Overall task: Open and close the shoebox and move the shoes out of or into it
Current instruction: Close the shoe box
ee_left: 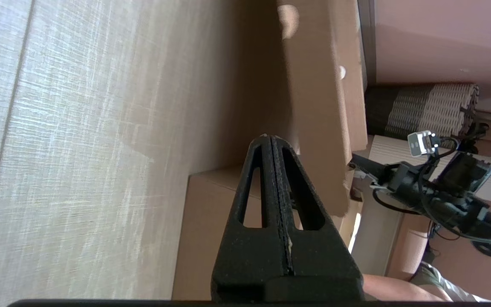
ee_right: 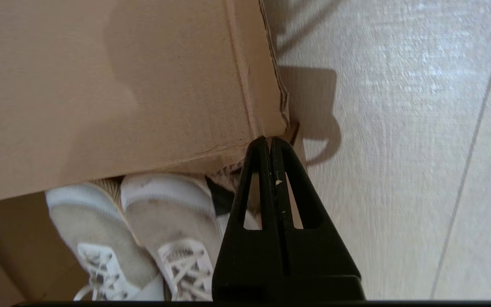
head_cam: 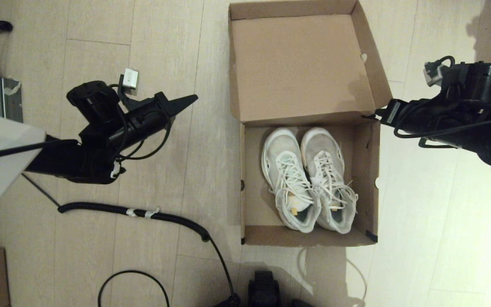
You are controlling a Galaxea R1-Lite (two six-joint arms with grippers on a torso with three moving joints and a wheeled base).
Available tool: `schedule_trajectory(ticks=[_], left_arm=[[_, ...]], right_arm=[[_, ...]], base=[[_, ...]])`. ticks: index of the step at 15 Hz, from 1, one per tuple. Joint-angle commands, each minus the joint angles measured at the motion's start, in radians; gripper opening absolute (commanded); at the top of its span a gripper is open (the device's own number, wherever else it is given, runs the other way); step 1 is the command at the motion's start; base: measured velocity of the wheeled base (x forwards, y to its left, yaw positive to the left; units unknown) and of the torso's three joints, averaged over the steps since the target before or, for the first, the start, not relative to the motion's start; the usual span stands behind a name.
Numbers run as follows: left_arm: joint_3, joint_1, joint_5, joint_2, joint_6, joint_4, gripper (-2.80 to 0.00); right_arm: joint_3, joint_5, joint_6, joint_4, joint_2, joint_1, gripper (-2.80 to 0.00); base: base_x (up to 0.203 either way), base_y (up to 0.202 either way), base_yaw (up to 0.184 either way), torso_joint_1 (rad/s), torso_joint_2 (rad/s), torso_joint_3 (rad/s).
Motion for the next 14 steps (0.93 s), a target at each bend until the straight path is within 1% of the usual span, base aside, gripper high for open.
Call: schedule_trajectory(ticks=[1,3,7,9,10,11,12,13,14], left_arm=[[0.001,0.001,-0.003,-0.003,-0.004,-0.006,-2.8],[-0.001,-0.007,-0.003,-0.009,-0.004,-0.006,-2.8],[0.0,-0.019,-0.001,-0.037,-0.004,0.0,-2.8],[0.001,-0.05,0.003,-0.063,-0.003,0.007,-2.8],[0.0,-0.071,0.005,-0.065,0.01,0.009,-2.8],[-0.002,-0.09,0.008,-0.06,0.063,0.017,-2.8],[-0.008,-0.109,0.019,-0.048,0.138,0.047,-2.8],[-0.034,-0.119,0.035,-0.024,0.188,0.074,-2.8],[-0.098,-0.124,0.055,0.013,0.229,0.095,-2.8]], right_arm=[[0.011,0.001,0.003,0.037,-0.055,0.0,-2.8],[0.051,0.0,0.005,0.083,-0.112,0.0,-2.8],[0.103,-0.001,0.01,0.089,-0.176,-0.001,-2.8],[0.113,-0.001,0.01,0.092,-0.19,-0.019,-2.8],[0.113,-0.001,0.003,0.091,-0.185,-0.044,-2.8],[0.103,-0.001,0.0,0.09,-0.17,-0.072,-2.8],[0.076,0.0,-0.002,0.09,-0.153,-0.105,-2.8],[0.045,0.004,-0.006,0.096,-0.126,-0.132,-2.8],[-0.001,0.009,-0.016,0.121,-0.089,-0.159,-2.8]], base=[[0.0,0.0,0.0,0.0,0.0,0.0],[0.0,0.0,0.0,0.0,0.0,0.0],[0.0,0.0,0.0,0.0,0.0,0.0],[0.0,0.0,0.0,0.0,0.0,0.0],[0.0,0.0,0.0,0.0,0.0,0.0],[0.0,0.0,0.0,0.0,0.0,0.0],[0.0,0.0,0.0,0.0,0.0,0.0],[0.0,0.0,0.0,0.0,0.0,0.0],[0.0,0.0,0.0,0.0,0.0,0.0]])
